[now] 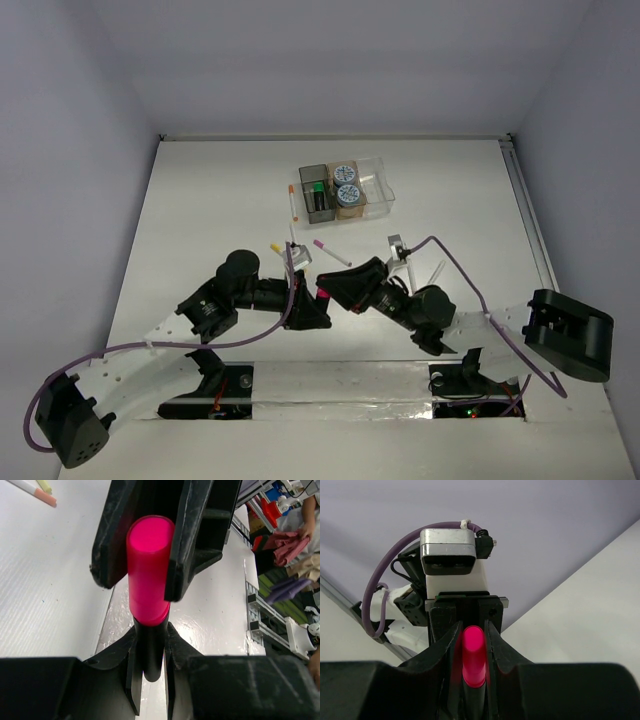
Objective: Sort the stationery into containers
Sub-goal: Close the pen cap on the pen.
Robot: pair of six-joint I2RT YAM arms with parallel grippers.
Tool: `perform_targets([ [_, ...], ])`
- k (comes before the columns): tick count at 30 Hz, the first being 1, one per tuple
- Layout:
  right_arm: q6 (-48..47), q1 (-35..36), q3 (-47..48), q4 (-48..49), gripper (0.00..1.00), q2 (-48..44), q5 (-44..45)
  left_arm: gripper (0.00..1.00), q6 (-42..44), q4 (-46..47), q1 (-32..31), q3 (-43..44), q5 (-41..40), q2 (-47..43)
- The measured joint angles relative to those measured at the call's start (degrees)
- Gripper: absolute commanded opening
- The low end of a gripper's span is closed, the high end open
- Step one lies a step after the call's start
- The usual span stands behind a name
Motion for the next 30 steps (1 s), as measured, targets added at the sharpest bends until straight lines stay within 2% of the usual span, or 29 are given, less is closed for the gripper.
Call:
perform_targets([
  [9,2.2,2.5,-1.1,-0.1,0.0,1.4,3.6,0.0,0.5,-2.9,1.0,0.0,1.7,0.4],
  [18,5.0,6.5,-1.6,-3.0,0.0,0.9,11.3,0.0,1.1,-7.1,3.4,1.0,3.9,-0.1],
  [25,4.5,8.5,1.5,-4.1,0.0,3.7,14.3,0.0,-0.3,-8.3,4.1,2.4,4.5,1.1],
  [30,4.4,9.3,1.3,-7.6,0.0,0.6,16.5,0.0,-1.2,-7.2,4.1,2.5,4.6,1.1],
])
